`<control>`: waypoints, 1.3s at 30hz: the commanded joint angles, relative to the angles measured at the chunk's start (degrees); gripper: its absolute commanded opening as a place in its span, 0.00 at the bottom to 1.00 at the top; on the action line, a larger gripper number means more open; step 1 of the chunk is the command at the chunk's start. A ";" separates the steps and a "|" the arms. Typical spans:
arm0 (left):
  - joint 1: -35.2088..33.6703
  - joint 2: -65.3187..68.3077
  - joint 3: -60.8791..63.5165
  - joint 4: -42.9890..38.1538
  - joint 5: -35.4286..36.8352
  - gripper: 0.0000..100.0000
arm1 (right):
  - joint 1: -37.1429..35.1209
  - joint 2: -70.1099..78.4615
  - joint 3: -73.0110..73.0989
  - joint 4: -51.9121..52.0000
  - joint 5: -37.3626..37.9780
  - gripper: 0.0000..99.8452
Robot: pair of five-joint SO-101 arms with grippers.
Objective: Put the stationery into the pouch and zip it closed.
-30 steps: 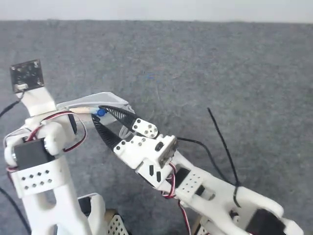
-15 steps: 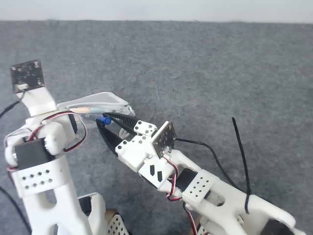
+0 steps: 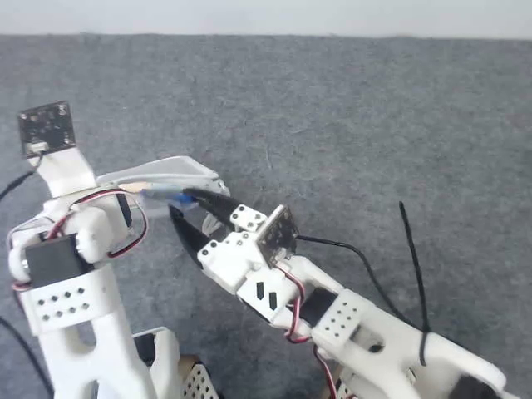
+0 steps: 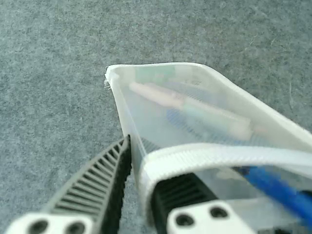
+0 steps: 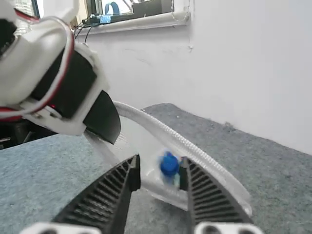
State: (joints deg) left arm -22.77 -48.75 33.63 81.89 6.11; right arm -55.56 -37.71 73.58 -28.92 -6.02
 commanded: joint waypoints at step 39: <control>0.53 0.18 -0.57 -1.05 0.53 0.01 | 0.04 -36.79 -2.37 57.10 -0.18 0.18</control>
State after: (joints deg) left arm -22.77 -48.75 33.63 81.89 6.11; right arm -55.65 -73.23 74.81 26.20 -6.90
